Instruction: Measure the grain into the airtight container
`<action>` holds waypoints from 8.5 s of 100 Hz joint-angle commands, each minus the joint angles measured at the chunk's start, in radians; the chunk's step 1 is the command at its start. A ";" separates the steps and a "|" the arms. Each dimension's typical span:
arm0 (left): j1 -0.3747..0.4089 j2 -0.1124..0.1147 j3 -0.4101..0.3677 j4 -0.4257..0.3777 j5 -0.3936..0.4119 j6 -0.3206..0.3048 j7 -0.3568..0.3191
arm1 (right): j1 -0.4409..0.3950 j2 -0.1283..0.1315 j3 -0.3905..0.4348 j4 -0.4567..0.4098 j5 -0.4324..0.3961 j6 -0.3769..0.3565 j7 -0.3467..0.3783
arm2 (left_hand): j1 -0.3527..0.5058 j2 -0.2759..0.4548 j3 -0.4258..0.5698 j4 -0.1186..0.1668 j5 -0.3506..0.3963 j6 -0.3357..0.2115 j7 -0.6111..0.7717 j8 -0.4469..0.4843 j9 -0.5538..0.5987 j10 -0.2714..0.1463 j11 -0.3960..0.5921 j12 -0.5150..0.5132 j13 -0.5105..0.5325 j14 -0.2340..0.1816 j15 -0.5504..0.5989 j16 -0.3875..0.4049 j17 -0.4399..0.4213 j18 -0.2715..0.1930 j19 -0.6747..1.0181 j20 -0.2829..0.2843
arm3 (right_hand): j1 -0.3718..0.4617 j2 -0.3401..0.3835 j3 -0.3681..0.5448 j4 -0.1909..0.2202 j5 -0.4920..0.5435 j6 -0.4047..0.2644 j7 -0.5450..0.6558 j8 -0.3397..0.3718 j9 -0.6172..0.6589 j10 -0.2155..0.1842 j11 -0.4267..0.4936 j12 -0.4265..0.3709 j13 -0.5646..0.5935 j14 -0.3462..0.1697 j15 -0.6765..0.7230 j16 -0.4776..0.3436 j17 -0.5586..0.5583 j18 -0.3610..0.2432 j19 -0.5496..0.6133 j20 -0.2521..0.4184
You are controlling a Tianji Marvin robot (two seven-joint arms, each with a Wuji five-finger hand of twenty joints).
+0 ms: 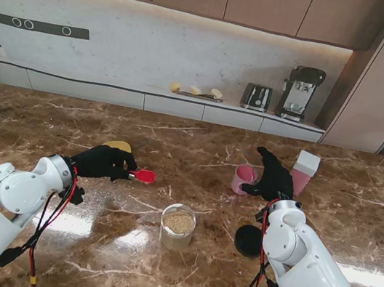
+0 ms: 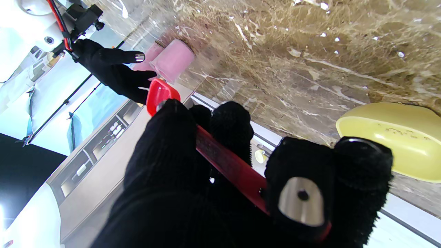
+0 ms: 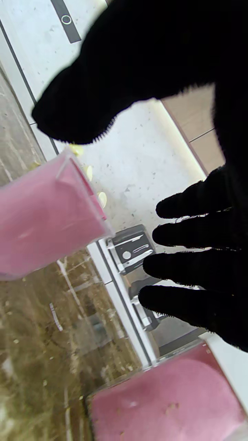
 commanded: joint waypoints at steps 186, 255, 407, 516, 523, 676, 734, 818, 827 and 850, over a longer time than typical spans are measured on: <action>0.008 0.001 -0.001 -0.015 0.006 0.022 -0.009 | 0.101 -0.078 -0.065 0.304 0.426 -0.088 0.131 | 0.021 0.026 0.083 0.044 0.055 -0.142 0.039 0.062 0.046 -0.049 0.025 0.018 0.047 0.029 0.051 -0.002 -0.007 -0.013 0.065 -0.005 | 0.088 0.019 -0.020 -0.016 0.250 -0.239 0.142 0.160 -0.038 -0.009 -0.065 0.022 -0.096 0.002 -0.009 0.069 -0.139 0.067 -0.126 0.218; 0.008 0.001 0.005 -0.009 0.003 0.015 -0.004 | 0.038 -0.072 -0.039 0.258 0.383 -0.085 0.072 | 0.026 0.028 0.073 0.046 0.054 -0.140 0.037 0.062 0.046 -0.049 0.024 0.019 0.047 0.029 0.051 -0.001 -0.007 -0.013 0.064 -0.004 | -0.007 -0.034 0.025 -0.039 -0.085 -0.087 0.111 0.498 -0.040 -0.032 0.037 0.113 -0.025 -0.008 0.025 0.095 -0.123 0.085 -0.131 0.256; 0.010 0.005 -0.003 -0.023 0.014 0.036 -0.025 | 0.136 -0.108 -0.057 0.405 0.567 -0.257 0.185 | 0.041 0.041 0.047 0.049 0.043 -0.133 0.038 0.052 0.040 -0.050 0.025 0.020 0.047 0.030 0.051 -0.001 -0.014 -0.016 0.063 -0.002 | 0.149 0.242 -0.281 -0.142 0.586 -0.530 0.639 0.438 0.231 -0.084 -0.019 0.125 -0.186 -0.072 0.017 0.096 -0.273 0.011 -0.212 0.356; 0.020 0.033 0.007 -0.166 0.003 0.093 -0.173 | -0.115 -0.051 0.028 -0.029 0.217 -0.290 -0.087 | 0.062 0.034 0.036 0.058 0.050 -0.095 0.049 0.033 0.054 -0.036 0.026 0.007 0.050 -0.006 0.047 -0.010 0.052 0.010 0.041 -0.037 | 0.073 0.333 -0.147 -0.134 0.576 -0.401 0.727 0.068 0.670 -0.054 0.147 0.217 0.471 0.018 0.416 0.295 0.228 0.139 0.519 0.410; 0.014 0.038 0.013 -0.180 0.009 0.108 -0.198 | -0.126 -0.050 0.024 -0.042 0.206 -0.291 -0.094 | 0.063 0.034 0.037 0.058 0.050 -0.093 0.050 0.033 0.056 -0.037 0.027 0.006 0.050 -0.010 0.050 -0.011 0.060 0.011 0.042 -0.040 | 0.067 0.341 -0.148 -0.133 0.576 -0.389 0.728 0.067 0.688 -0.053 0.157 0.222 0.494 0.020 0.440 0.303 0.250 0.140 0.552 0.409; -0.299 0.071 0.378 -0.270 0.150 0.423 -0.435 | -0.134 -0.039 0.017 -0.038 0.139 -0.387 -0.109 | 0.080 0.046 -0.015 0.060 0.056 0.081 0.085 -0.087 0.150 -0.046 0.056 -0.048 0.052 -0.032 0.117 -0.060 0.197 0.040 0.096 -0.155 | 0.061 0.322 -0.170 -0.122 0.554 -0.387 0.716 0.074 0.659 -0.053 0.127 0.218 0.455 0.018 0.392 0.284 0.188 0.163 0.473 0.335; -0.411 0.084 0.532 -0.275 0.188 0.508 -0.503 | -0.138 -0.041 0.024 -0.043 0.158 -0.410 -0.103 | 0.070 0.036 -0.001 0.064 0.061 0.082 0.086 -0.102 0.159 -0.076 0.051 -0.055 0.052 -0.049 0.128 -0.077 0.211 0.025 0.117 -0.188 | 0.063 0.320 -0.172 -0.120 0.553 -0.389 0.713 0.073 0.658 -0.054 0.123 0.218 0.457 0.018 0.384 0.285 0.179 0.171 0.434 0.327; -0.460 0.084 0.653 -0.271 0.218 0.621 -0.484 | -0.146 -0.041 0.030 -0.054 0.178 -0.434 -0.085 | 0.060 0.019 0.032 0.065 0.068 0.104 0.090 -0.114 0.171 -0.072 0.048 -0.061 0.053 -0.063 0.137 -0.090 0.234 0.014 0.133 -0.223 | 0.060 0.316 -0.168 -0.120 0.549 -0.388 0.711 0.074 0.655 -0.054 0.119 0.217 0.455 0.017 0.378 0.285 0.177 0.171 0.423 0.330; -0.469 0.086 0.666 -0.272 0.216 0.629 -0.488 | -0.147 -0.041 0.030 -0.056 0.181 -0.434 -0.081 | 0.058 0.017 0.036 0.065 0.068 0.105 0.090 -0.115 0.171 -0.071 0.048 -0.062 0.053 -0.064 0.137 -0.090 0.235 0.014 0.134 -0.226 | 0.060 0.315 -0.169 -0.120 0.548 -0.390 0.710 0.075 0.654 -0.054 0.118 0.217 0.454 0.018 0.378 0.285 0.176 0.171 0.421 0.330; -0.503 0.088 0.708 -0.266 0.198 0.649 -0.490 | -0.147 -0.040 0.030 -0.057 0.184 -0.439 -0.078 | 0.054 0.012 0.047 0.064 0.070 0.109 0.090 -0.116 0.173 -0.072 0.049 -0.064 0.053 -0.065 0.139 -0.092 0.238 0.014 0.138 -0.231 | 0.059 0.312 -0.168 -0.120 0.545 -0.390 0.708 0.075 0.652 -0.056 0.117 0.217 0.454 0.017 0.376 0.285 0.174 0.171 0.416 0.330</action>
